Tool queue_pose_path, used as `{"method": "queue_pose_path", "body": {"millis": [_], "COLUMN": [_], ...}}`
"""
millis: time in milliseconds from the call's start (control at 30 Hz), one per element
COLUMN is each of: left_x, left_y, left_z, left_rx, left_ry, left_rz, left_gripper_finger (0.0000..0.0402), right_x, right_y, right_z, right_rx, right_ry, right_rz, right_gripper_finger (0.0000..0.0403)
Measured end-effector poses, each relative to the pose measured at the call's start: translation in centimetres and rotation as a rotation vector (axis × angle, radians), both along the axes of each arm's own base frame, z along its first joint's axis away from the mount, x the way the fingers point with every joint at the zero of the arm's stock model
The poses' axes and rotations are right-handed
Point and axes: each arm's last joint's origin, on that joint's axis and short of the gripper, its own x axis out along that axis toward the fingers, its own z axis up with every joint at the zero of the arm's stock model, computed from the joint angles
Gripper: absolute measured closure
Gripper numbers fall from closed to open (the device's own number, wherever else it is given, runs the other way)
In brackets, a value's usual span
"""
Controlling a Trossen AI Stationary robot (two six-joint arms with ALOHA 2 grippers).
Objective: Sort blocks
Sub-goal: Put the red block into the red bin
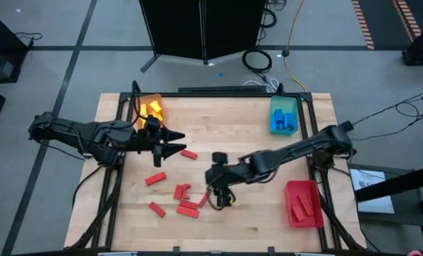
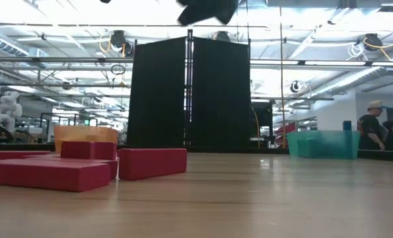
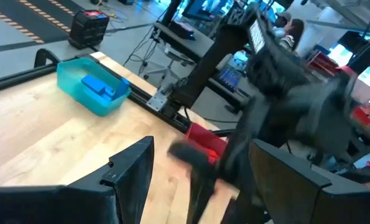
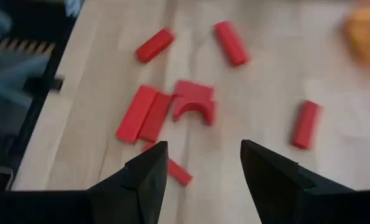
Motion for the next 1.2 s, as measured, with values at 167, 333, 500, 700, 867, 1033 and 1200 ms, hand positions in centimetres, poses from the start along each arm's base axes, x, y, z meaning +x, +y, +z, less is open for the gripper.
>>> {"method": "queue_pose_path", "body": {"millis": [167, 333, 500, 700, 867, 1033, 1200], "left_x": [-0.4, -0.8, -0.9, -1.0, -1.1, -1.2, -1.2], "left_y": [0.2, 0.6, 1.0, 1.4, 1.4, 1.4, 1.4], "left_z": [0.2, -0.3, -0.4, -0.4, -0.6, -0.9, -1.0], "left_rx": [-0.001, 0.017, 0.025, 0.026, 0.036, 0.037, 0.038], "left_ry": [-0.006, 0.054, 0.075, 0.080, 0.104, 0.133, 0.139], "left_rz": [0.008, 0.045, 0.075, 0.094, 0.092, 0.093, 0.093], "left_gripper_finger": [0.0143, 0.0143, 0.0143, 0.0143, 0.0143, 0.0143, 0.0143], "right_x": [2.0, 3.1, 3.7, 4.5, 4.8, 5.3, 5.4], "right_y": [0.9, 0.8, -0.1, -0.9, -0.2, 0.9, 1.8], "right_z": [-3.6, -5.3, -5.7, -6.9, -8.9, -11.3, -13.3], "right_rx": [-0.022, 0.004, -0.035, -0.071, -0.098, -0.096, -0.097], "right_ry": [0.044, 0.054, 0.035, 0.033, 0.070, 0.105, 0.144], "right_rz": [0.191, 0.268, 0.325, 0.367, 0.422, 0.447, 0.456], "right_gripper_finger": [0.0213, 0.0213, 0.0213, 0.0213, 0.0213, 0.0213, 0.0213]}}
